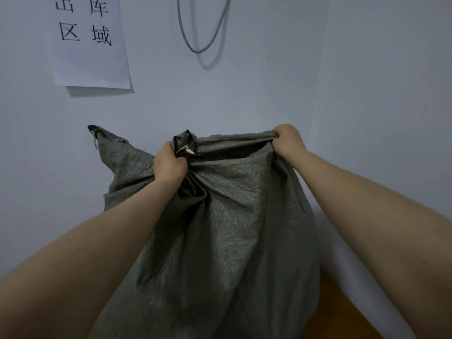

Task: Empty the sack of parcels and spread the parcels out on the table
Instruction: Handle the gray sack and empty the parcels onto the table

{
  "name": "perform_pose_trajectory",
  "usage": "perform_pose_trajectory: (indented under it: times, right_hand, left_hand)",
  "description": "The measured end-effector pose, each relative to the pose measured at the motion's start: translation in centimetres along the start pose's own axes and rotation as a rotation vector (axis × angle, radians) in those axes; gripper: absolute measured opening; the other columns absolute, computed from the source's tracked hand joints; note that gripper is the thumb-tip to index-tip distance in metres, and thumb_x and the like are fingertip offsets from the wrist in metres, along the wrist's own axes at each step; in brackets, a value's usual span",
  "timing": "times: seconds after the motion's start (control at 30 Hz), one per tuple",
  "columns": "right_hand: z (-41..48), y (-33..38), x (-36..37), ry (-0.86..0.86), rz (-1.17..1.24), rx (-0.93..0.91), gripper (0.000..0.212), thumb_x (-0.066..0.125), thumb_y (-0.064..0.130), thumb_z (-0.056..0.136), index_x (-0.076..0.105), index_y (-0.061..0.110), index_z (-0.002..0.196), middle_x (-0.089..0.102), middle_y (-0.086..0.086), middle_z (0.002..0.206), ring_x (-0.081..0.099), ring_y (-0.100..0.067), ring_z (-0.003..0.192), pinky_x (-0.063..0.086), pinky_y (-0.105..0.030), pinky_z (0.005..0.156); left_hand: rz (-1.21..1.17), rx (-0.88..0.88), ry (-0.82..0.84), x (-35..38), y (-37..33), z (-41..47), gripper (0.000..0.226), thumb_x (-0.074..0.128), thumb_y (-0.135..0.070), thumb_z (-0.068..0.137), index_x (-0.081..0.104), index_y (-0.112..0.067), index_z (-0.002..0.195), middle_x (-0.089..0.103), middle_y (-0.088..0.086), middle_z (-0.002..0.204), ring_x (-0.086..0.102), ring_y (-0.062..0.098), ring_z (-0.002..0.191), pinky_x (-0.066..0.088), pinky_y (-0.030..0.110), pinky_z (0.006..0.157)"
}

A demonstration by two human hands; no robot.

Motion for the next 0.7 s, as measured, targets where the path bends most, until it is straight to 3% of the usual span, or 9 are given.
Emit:
perform_pose_trajectory:
  times: [0.1, 0.47, 0.6, 0.7]
  right_hand:
    - [0.7, 1.2, -1.2, -0.042, 0.029, -0.020, 0.028, 0.040, -0.006, 0.082, 0.066, -0.005, 0.092, 0.064, -0.024, 0.101, 0.058, -0.035, 0.097, 0.042, -0.033, 0.077]
    - [0.8, 4.6, -1.8, -0.070, 0.060, -0.088, 0.031, 0.041, -0.005, 0.083, 0.066, -0.003, 0.099, 0.063, -0.023, 0.109, 0.056, -0.034, 0.105, 0.041, -0.032, 0.082]
    - [0.5, 3.9, -0.4, 0.008, 0.058, -0.005, 0.026, 0.040, -0.006, 0.082, 0.065, 0.001, 0.084, 0.057, -0.020, 0.086, 0.055, -0.028, 0.088, 0.034, -0.027, 0.070]
    - [0.1, 4.1, 0.1, 0.073, 0.132, 0.083, 0.025, 0.039, -0.008, 0.080, 0.050, 0.007, 0.064, 0.046, -0.010, 0.068, 0.046, -0.020, 0.076, 0.034, -0.028, 0.066]
  left_hand:
    - [0.000, 0.001, -0.020, -0.2, -0.1, 0.2, 0.030, 0.050, -0.013, 0.094, 0.053, -0.003, 0.122, 0.058, 0.019, 0.124, 0.052, 0.035, 0.115, 0.041, 0.037, 0.089]
    - [0.013, -0.044, -0.083, -1.8, 0.3, 0.8, 0.031, 0.050, -0.011, 0.093, 0.051, 0.000, 0.122, 0.056, 0.022, 0.125, 0.051, 0.037, 0.117, 0.040, 0.039, 0.091]
    - [0.000, -0.042, -0.049, -1.6, 0.5, 0.2, 0.031, 0.048, -0.010, 0.092, 0.051, -0.001, 0.121, 0.056, 0.021, 0.124, 0.051, 0.036, 0.116, 0.041, 0.038, 0.092]
    - [-0.060, -0.046, 0.008, -0.8, 0.0, -0.5, 0.031, 0.048, -0.012, 0.091, 0.051, -0.003, 0.121, 0.058, 0.018, 0.120, 0.053, 0.033, 0.112, 0.041, 0.036, 0.087]
Point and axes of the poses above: each hand's wrist, its own z-axis towards the middle knuckle, its own x-axis out of the palm, y = z × x, the point moved 4 cm from there along z, towards the middle knuckle
